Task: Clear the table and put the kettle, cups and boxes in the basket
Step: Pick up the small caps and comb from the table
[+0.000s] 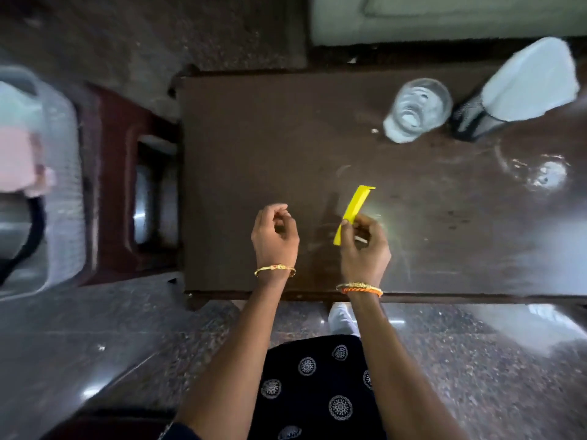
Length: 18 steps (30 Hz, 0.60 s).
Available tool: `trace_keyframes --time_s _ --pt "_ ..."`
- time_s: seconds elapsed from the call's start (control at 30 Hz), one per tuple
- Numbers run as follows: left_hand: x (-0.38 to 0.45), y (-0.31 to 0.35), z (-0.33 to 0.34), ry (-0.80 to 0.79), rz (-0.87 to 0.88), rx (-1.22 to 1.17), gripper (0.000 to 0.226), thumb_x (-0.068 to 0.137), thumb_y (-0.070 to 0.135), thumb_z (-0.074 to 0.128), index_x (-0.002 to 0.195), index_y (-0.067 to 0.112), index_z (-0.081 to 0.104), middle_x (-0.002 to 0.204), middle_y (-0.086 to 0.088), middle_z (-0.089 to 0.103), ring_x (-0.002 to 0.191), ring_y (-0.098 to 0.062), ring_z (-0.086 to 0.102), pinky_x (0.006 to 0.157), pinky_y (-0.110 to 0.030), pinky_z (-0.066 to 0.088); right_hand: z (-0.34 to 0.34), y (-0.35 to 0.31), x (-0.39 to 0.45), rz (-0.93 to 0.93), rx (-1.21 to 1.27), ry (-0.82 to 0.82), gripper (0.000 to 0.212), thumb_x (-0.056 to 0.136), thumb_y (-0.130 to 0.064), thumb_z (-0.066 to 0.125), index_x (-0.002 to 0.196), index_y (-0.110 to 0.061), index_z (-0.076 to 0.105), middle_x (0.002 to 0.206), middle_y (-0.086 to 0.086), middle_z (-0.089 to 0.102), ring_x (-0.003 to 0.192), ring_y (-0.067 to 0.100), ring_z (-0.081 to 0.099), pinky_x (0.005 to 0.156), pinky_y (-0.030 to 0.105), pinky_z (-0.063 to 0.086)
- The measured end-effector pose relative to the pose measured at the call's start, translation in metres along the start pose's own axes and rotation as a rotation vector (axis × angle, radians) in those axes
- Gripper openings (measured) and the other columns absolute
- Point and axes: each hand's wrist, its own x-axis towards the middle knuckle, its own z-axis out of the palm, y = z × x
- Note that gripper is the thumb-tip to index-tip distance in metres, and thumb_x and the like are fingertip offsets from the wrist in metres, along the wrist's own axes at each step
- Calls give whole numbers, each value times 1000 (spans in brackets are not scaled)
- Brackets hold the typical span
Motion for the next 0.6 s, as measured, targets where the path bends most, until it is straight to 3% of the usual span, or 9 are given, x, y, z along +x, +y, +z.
trace_keyframes --time_s 0.1,0.23,0.3,0.37,0.47,0.6 --pt "20 -22 -70 98 -86 -82 14 83 5 55 92 8 65 90 -10 68 71 -13 60 65 -18 48 54 -27 -46 -12 58 -196 11 80 -10 71 87 -16 64 70 -9 63 56 -11 58 55 3 44" --pt "43 -42 -163 214 -154 -166 14 86 7 54 93 13 64 91 -3 69 74 -12 63 59 -7 45 120 -72 -105 -103 53 -430 12 78 -12 73 88 -12 67 70 -14 63 58 -11 58 59 4 46" --pt "49 -53 -204 294 -175 -192 15 86 5 53 94 10 65 91 -6 70 76 -14 64 63 -8 46 149 -96 -133 -155 52 -521 12 78 -12 74 87 -13 67 70 -16 62 59 -11 58 60 5 46" --pt "53 -68 -242 396 -233 -227 14 87 4 53 94 7 65 89 -11 70 77 -21 65 72 -19 52 176 -119 -163 -168 64 -613 12 78 -12 73 87 -15 66 70 -14 63 59 -9 59 60 6 47" --pt "55 -86 -281 496 -355 -341 13 89 4 52 95 6 63 89 -18 68 79 -32 66 76 -42 54 208 -147 -202 -154 42 -673 11 77 -14 74 86 -15 67 68 -8 65 60 -2 59 62 13 51" --pt "60 -98 -316 542 -383 -407 13 90 2 50 95 -1 62 90 -20 68 70 -26 61 70 -36 51 240 -172 -242 -129 -3 -663 13 75 -17 75 85 -12 68 70 -2 66 61 5 61 68 23 55"
